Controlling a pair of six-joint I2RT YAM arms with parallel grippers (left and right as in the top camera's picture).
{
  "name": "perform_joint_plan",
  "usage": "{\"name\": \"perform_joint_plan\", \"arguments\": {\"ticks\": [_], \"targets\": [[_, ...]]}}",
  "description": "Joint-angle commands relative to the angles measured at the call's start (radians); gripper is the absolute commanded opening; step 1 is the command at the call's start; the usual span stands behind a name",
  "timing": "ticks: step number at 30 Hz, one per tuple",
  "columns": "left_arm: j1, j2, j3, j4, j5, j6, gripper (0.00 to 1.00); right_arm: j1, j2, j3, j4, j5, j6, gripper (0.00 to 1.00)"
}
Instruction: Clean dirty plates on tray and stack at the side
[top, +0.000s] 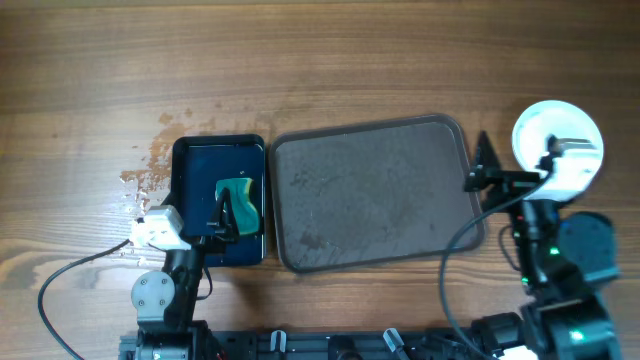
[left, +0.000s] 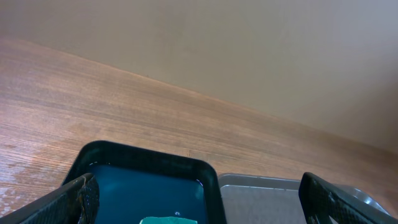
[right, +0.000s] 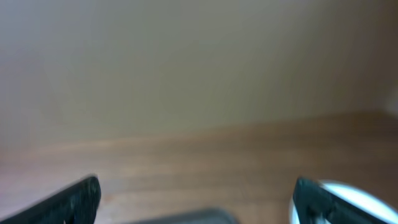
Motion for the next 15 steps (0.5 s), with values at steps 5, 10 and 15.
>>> {"name": "perform_joint_plan", "arguments": {"ticks": [5,10,15], "targets": [[0.007,-0.009,-0.002,-0.007,0.016,-0.008,1.0,-0.053,-0.207,-0.325,0.257,-0.134,0.094,1.0],[0.007,-0.009,-0.002,-0.007,0.016,-0.008,1.0,-0.126,-0.352,-0.42,0.257,-0.164,0.137,1.0],[0.007,-0.009,-0.002,-0.007,0.016,-0.008,1.0,-0.174,-0.465,-0.497,0.261,-0.232,0.136,1.0]]}}
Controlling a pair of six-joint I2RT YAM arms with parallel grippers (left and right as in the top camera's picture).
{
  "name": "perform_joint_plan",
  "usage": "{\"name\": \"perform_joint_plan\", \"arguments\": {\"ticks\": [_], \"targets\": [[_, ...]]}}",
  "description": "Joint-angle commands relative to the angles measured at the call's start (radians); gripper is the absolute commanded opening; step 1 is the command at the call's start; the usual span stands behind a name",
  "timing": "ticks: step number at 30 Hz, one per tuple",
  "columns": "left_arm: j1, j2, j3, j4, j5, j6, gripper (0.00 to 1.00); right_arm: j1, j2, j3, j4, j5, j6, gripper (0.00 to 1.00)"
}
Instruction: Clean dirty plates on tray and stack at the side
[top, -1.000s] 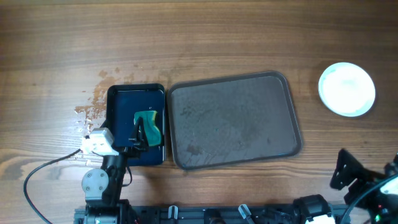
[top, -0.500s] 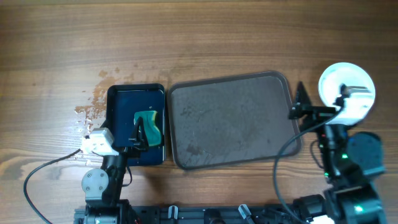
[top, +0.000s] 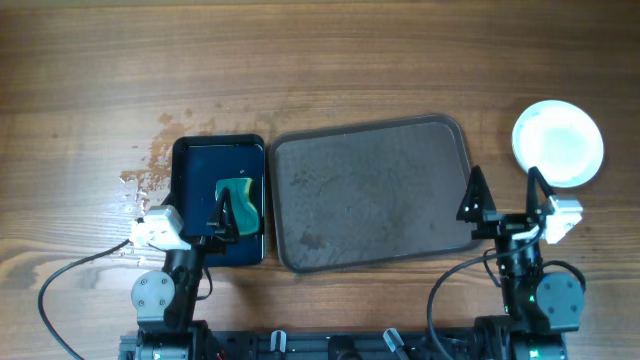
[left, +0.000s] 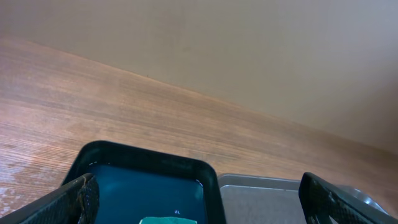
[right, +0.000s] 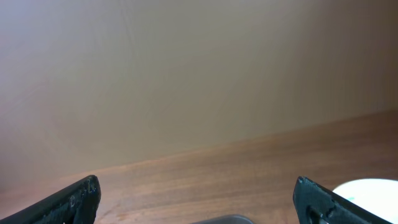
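The grey tray (top: 370, 190) lies in the middle of the table with no plate on it, only smears. A white plate (top: 558, 143) rests on the wood right of the tray, and its edge shows as the plate (right: 373, 190) in the right wrist view. My right gripper (top: 503, 187) stands open near the tray's front right corner, holding nothing; this same right gripper (right: 199, 199) faces the far table. My left gripper (top: 222, 215) is open over the black basin (top: 190, 150), and that left gripper (left: 199, 199) holds nothing.
The basin holds blue water and a green sponge (top: 240, 200). Water splashes mark the wood (top: 150, 165) left of the basin. Both arm bases and cables sit along the front edge.
My right arm has drawn back from over the white plate toward the front edge, and the whole plate now shows. The left arm, sponge and tray have not moved.
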Motion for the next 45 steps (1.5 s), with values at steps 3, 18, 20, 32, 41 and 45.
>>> {"name": "perform_joint_plan", "arguments": {"ticks": [3,18,20,32,41,45], "targets": [[0.007,-0.009,-0.002,-0.007,0.016,-0.006,1.0,-0.021,-0.088,-0.069,0.007,-0.068,0.018,1.0],[0.007,-0.009,-0.002,-0.007,0.016,-0.006,1.0,-0.021,-0.11,-0.166,0.002,-0.161,-0.126,1.0],[0.007,-0.009,-0.002,-0.007,0.016,-0.006,1.0,-0.021,-0.109,-0.166,-0.045,-0.227,-0.221,1.0],[0.007,-0.009,-0.002,-0.007,0.016,-0.006,1.0,-0.021,-0.11,-0.166,-0.055,-0.143,-0.235,1.0],[0.007,-0.009,-0.002,-0.007,0.016,-0.006,1.0,-0.021,-0.11,-0.166,-0.054,-0.145,-0.344,1.0],[0.007,-0.009,-0.002,-0.007,0.016,-0.006,1.0,-0.021,-0.109,-0.166,-0.053,-0.145,-0.345,1.0]]}}
